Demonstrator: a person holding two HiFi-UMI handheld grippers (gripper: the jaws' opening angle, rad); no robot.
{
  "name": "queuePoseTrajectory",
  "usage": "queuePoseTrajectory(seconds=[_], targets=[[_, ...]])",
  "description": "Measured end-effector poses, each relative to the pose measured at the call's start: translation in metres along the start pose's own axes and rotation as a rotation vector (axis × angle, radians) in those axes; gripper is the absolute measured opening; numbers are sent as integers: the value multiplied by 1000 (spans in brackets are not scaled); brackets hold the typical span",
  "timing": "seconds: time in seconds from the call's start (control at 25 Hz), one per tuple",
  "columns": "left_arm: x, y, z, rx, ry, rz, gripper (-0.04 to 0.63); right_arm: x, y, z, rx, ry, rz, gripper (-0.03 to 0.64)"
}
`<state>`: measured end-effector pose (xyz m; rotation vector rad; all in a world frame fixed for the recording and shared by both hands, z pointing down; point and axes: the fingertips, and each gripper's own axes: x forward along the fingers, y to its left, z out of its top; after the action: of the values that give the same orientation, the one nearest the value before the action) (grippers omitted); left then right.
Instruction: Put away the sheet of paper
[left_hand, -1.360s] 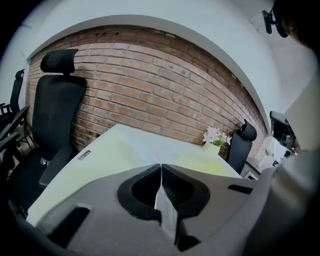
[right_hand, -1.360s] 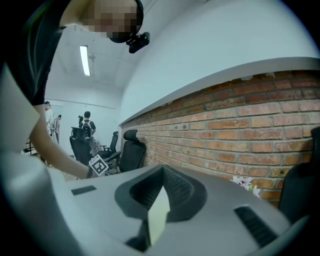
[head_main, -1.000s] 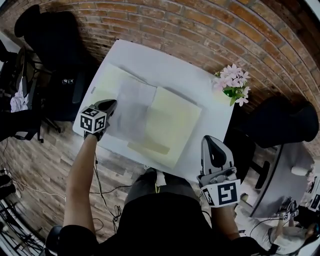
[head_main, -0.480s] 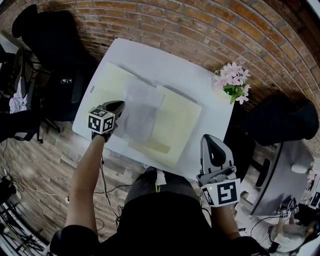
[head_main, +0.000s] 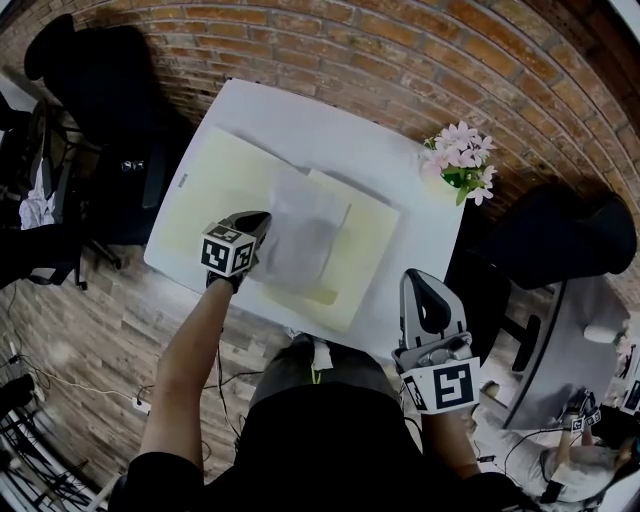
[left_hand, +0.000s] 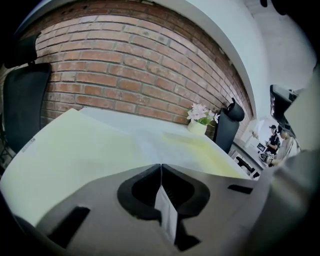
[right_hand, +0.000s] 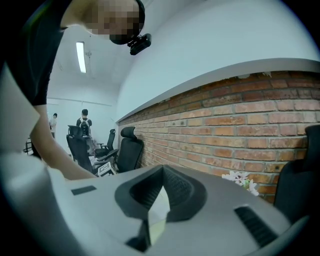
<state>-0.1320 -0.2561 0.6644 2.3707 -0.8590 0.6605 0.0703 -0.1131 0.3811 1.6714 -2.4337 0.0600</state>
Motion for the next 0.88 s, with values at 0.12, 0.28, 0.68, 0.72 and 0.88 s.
queuePoseTrajectory(seconds=[0.12,0.28,0.68,0.72,0.88], targets=[[7,-8,4,-7,-3,-3,31,-5,-4,-2,4,4,-9,14],[15,-18,0,2,11,-9,31,-12,-9,-5,7,9,-20,14],[31,-45,-7,55,80,-21,31,-21,-18,-5,14,-3,-27,14],[33,-48,-8,64,88,-23,31,-22,-18,-5,14,-3,-27,14],[40,-57,-11,87,119,-25,31,-27,-22,-6,16,-2,-32,14]])
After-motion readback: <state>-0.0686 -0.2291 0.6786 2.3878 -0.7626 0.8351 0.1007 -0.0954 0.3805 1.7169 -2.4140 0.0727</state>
